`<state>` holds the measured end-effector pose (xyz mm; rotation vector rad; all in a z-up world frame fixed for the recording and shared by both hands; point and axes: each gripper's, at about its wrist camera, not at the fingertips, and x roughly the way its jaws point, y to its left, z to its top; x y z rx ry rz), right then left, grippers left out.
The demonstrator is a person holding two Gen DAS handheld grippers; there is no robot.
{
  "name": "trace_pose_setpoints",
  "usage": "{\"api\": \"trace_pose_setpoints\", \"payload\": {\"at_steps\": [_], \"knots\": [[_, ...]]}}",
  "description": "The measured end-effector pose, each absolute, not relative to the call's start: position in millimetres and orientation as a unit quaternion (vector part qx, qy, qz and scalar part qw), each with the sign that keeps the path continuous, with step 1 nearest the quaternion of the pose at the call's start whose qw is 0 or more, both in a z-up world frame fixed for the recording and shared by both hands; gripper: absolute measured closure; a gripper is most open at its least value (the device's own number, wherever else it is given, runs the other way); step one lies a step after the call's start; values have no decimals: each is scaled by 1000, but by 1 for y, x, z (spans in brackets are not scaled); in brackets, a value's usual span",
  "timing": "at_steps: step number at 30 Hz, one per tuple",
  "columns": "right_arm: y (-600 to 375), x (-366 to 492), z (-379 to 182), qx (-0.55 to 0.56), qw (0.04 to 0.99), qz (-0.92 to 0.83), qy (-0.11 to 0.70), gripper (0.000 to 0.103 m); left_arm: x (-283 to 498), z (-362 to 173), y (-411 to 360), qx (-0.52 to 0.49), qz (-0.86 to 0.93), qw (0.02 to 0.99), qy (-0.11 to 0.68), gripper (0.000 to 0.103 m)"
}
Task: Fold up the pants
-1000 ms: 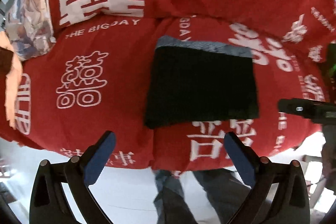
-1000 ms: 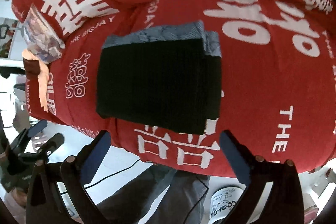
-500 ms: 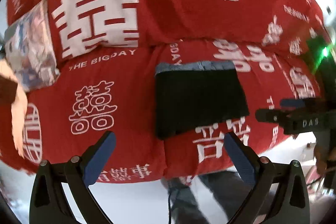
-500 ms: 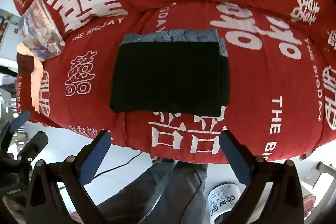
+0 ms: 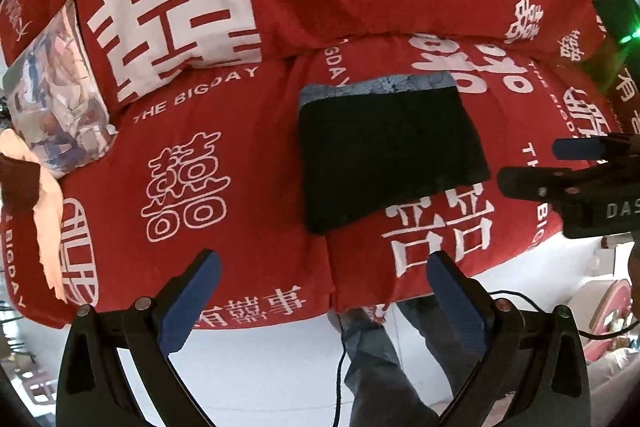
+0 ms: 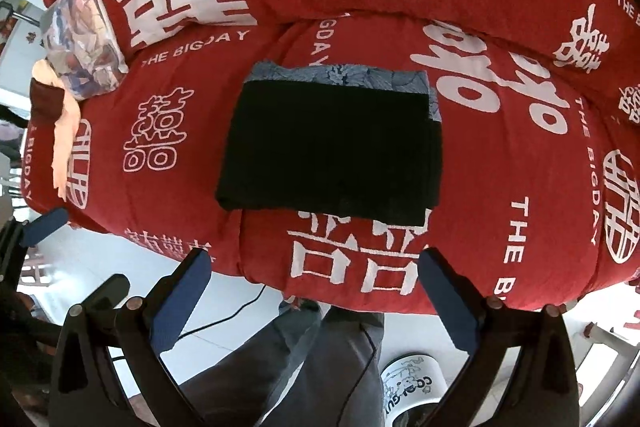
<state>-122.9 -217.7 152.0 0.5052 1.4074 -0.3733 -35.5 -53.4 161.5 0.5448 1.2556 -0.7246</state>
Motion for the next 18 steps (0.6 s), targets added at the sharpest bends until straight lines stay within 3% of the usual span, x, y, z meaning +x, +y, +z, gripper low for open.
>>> {"api": "trace_pose_setpoints", "payload": {"at_steps": [18], "knots": [[-235,-139,127,253,698,-184,644,0,-29,126,-57,244,-283,700,609,0]]}}
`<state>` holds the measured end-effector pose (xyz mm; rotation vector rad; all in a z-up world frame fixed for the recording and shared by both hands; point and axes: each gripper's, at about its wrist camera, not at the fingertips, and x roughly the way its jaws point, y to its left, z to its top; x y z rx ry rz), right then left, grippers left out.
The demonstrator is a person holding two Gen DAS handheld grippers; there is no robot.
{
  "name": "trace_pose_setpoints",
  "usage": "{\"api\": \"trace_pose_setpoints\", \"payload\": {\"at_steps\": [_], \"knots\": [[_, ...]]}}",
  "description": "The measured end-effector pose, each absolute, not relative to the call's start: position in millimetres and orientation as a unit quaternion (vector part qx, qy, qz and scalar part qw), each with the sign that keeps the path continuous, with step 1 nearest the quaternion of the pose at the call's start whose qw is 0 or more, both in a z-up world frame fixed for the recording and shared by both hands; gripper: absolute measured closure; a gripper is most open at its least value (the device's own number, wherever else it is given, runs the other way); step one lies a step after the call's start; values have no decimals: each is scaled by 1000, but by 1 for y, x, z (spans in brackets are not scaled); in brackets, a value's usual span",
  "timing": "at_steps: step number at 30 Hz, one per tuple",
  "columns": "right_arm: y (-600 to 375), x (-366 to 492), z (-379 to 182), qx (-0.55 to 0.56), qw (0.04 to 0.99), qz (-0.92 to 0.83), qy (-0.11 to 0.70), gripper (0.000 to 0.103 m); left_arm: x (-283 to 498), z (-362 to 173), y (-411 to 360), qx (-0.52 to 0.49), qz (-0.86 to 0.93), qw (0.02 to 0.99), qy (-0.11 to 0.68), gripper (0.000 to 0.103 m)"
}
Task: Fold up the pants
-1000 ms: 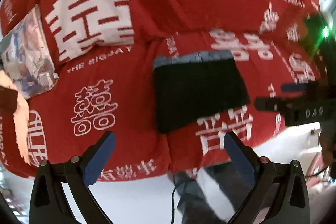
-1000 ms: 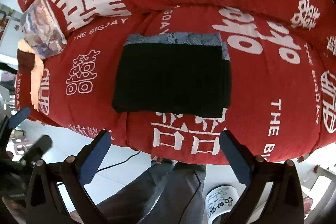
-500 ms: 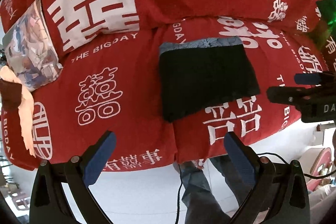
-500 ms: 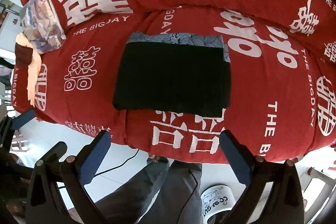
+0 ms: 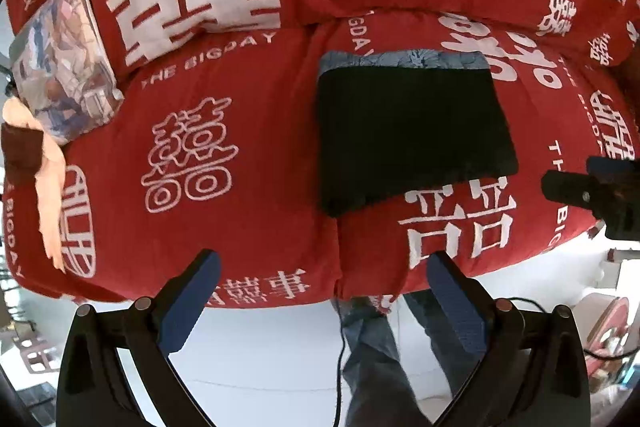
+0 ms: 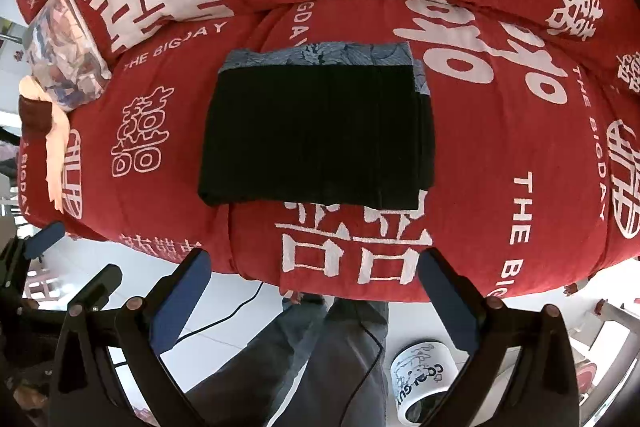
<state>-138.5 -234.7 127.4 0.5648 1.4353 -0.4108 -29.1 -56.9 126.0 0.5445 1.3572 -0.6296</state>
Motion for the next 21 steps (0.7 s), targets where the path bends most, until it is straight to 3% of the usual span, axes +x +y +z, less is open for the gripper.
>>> {"api": "trace_pose_setpoints", "payload": {"at_steps": [21], "knots": [[-281,-145,105,252,681,-189,661,0,-28,94,-108,258,-248,671,649,0]]}}
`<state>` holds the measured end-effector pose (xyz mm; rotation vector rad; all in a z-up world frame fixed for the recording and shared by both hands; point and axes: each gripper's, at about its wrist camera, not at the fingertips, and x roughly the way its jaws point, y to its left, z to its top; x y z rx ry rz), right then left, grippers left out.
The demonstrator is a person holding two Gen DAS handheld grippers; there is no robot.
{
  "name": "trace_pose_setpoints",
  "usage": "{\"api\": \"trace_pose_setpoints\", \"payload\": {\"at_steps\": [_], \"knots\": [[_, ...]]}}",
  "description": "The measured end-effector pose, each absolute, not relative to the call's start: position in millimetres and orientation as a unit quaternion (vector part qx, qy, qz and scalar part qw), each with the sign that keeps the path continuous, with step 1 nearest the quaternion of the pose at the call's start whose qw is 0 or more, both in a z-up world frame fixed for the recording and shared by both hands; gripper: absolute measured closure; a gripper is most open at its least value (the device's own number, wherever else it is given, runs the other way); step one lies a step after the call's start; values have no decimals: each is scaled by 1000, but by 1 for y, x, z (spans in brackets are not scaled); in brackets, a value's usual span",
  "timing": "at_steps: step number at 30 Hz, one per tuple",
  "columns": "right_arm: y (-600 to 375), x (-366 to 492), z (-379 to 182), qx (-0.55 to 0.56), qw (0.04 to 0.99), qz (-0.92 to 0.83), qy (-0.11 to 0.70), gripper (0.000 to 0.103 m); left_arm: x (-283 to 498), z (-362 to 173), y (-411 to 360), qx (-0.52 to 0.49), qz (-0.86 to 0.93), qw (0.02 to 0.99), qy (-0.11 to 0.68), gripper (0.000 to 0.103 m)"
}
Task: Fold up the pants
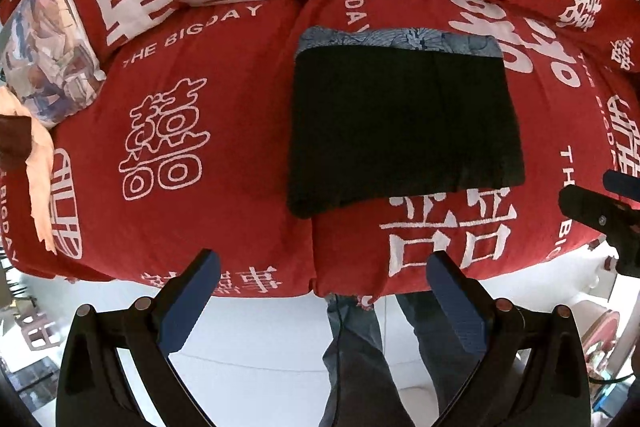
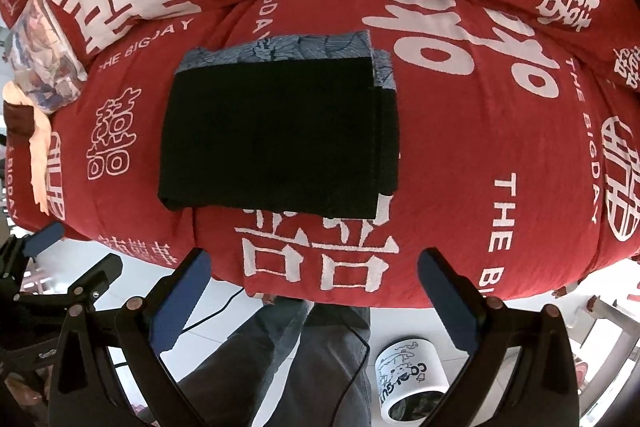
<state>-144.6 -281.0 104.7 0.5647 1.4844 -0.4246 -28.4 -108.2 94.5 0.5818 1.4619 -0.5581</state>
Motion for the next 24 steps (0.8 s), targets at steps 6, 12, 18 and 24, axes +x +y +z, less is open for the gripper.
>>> {"api": "trace_pose_setpoints", "payload": {"at_steps": [6,12,18,24], "knots": [[-291,-146,97,248,676,-195,666,0,-24,87,-119,265,-235,673,650,0],[-297,-146,86,244,670,-201,672,0,-23,79,-130,274,-230,670,650,0],[-300,-144,79,240,668,-202,674,0,-20,73,-137,272,-226,668,655,0],[-303,-141,76,236,669,-205,675,0,-15,68,-141,248,-219,666,668,0]]}}
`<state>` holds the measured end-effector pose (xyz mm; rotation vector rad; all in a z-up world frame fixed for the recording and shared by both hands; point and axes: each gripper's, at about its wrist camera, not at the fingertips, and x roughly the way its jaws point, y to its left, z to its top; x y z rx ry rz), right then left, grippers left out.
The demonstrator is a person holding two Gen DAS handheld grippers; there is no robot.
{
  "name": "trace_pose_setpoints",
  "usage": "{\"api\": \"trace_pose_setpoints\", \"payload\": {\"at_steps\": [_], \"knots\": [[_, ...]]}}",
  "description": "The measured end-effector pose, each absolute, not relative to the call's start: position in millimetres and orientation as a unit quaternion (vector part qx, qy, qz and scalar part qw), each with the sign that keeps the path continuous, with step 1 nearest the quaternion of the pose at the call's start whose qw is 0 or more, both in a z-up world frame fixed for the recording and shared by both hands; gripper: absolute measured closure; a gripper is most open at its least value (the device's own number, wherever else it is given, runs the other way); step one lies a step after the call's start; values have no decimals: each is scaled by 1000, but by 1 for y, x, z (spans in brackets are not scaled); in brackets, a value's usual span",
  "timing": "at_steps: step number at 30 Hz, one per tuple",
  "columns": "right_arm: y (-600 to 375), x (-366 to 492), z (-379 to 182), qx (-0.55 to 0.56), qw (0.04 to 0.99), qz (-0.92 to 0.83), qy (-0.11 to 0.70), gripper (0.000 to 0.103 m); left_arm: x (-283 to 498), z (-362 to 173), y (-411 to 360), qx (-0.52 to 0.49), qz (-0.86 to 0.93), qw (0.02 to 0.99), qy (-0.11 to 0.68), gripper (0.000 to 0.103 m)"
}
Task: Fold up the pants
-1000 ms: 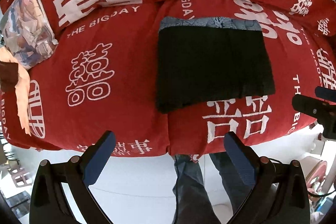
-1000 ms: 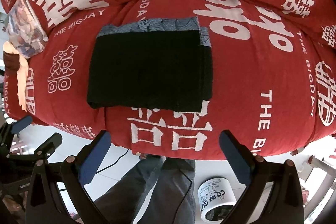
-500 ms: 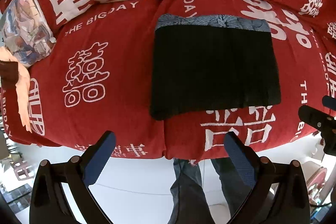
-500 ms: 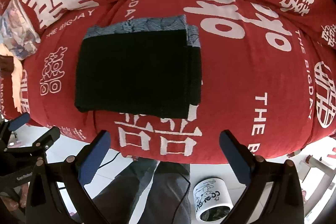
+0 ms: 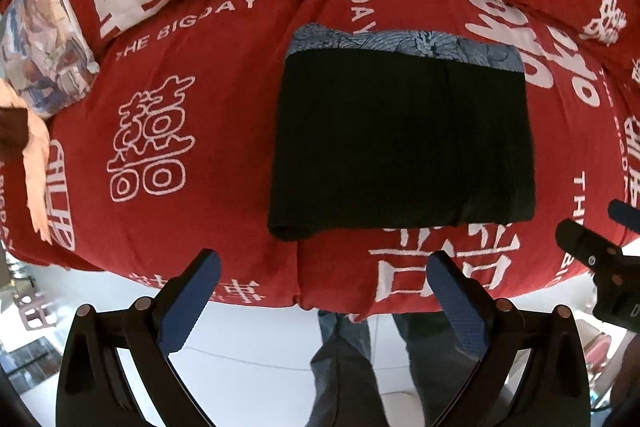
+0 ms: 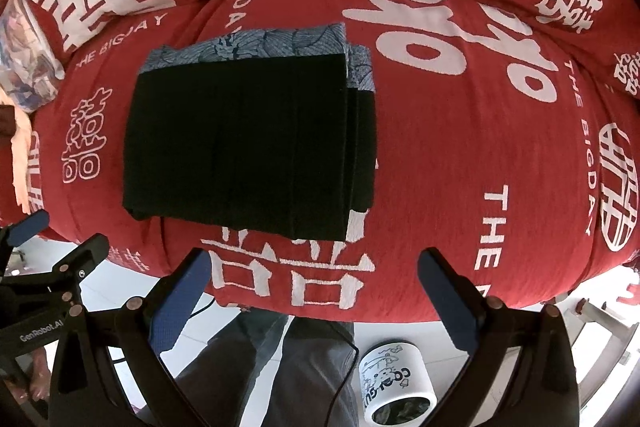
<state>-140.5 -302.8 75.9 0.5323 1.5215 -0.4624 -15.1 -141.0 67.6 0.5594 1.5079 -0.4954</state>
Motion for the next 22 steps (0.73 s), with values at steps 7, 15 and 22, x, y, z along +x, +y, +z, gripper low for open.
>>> {"api": "trace_pose_setpoints", "payload": {"at_steps": [7,15,22], "knots": [[-306,-138,73,236,667,-206,676,0,-13,64,-145,250,-212,670,666,0],[-305,-138,67,238,664,-203,679,0,-14,60,-148,255,-205,670,666,0],[-305,-140,65,240,663,-206,678,0,-14,64,-146,244,-212,678,660,0]]}}
